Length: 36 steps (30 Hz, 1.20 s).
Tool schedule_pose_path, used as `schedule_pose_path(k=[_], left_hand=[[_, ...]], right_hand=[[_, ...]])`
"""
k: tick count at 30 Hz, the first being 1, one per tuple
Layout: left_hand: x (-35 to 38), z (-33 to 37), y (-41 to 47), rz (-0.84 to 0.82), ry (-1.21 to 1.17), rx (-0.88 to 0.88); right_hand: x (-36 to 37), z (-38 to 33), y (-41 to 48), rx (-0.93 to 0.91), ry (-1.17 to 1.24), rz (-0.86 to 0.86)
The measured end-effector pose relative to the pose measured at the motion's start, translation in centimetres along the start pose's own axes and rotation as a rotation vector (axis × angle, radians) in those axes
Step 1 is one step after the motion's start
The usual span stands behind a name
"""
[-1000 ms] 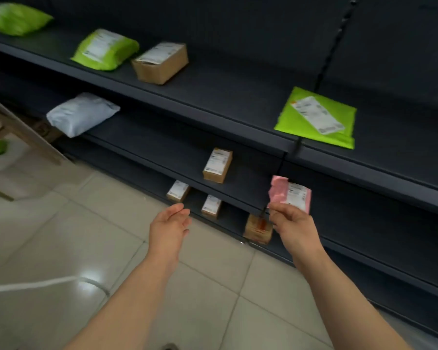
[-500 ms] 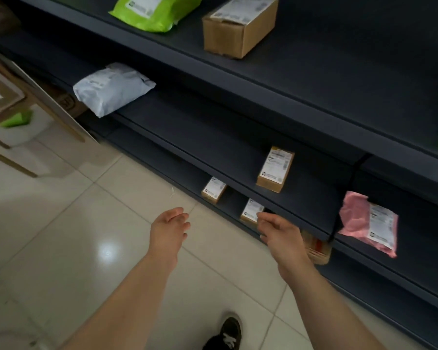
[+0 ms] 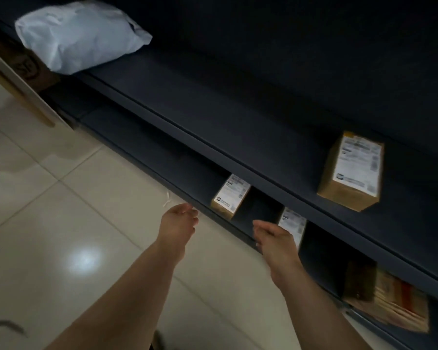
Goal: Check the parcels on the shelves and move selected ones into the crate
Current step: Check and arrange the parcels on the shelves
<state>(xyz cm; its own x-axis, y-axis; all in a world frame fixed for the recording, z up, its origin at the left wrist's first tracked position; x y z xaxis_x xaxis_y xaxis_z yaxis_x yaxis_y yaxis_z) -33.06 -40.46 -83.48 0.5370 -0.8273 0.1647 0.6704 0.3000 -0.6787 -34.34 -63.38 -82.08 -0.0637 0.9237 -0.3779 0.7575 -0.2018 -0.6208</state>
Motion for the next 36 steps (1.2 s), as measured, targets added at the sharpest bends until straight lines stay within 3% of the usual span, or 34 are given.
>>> schedule_pose_path(k=[11,15,26,36], left_hand=[[5.7,-5.5,17.1,-0.173,0.225,0.123],[7.4,-6.5,20.6,-0.284,0.295,0.079],[8.3,-6.0,19.5,-0.675,0.126,-0.077],[8.1,-5.7,19.5,-0.705,0.133,-0.061]], right_hand=[[7.2,5.8,16.4,0.012,0.225,0.082],[8.6,6.5,19.8,0.001,0.301,0.055],[8.1,4.8,19.0,-0.184,0.594,-0.092],[8.3,4.7,18.9,-0.198,0.569,-0.095]])
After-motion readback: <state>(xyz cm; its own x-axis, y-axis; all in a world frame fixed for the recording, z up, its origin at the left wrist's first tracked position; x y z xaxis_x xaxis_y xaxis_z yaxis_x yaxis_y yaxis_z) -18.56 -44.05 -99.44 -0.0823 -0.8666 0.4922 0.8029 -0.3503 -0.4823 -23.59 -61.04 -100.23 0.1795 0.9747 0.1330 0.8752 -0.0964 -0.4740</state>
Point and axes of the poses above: each hand's wrist, its own y-axis towards the middle knuckle, its own x-axis out of the palm, z = x × y, the point moved 8 cm from there along y, towards the middle knuckle, and after that the axes turned 14 degrees about -y, right-handed, at the moved point
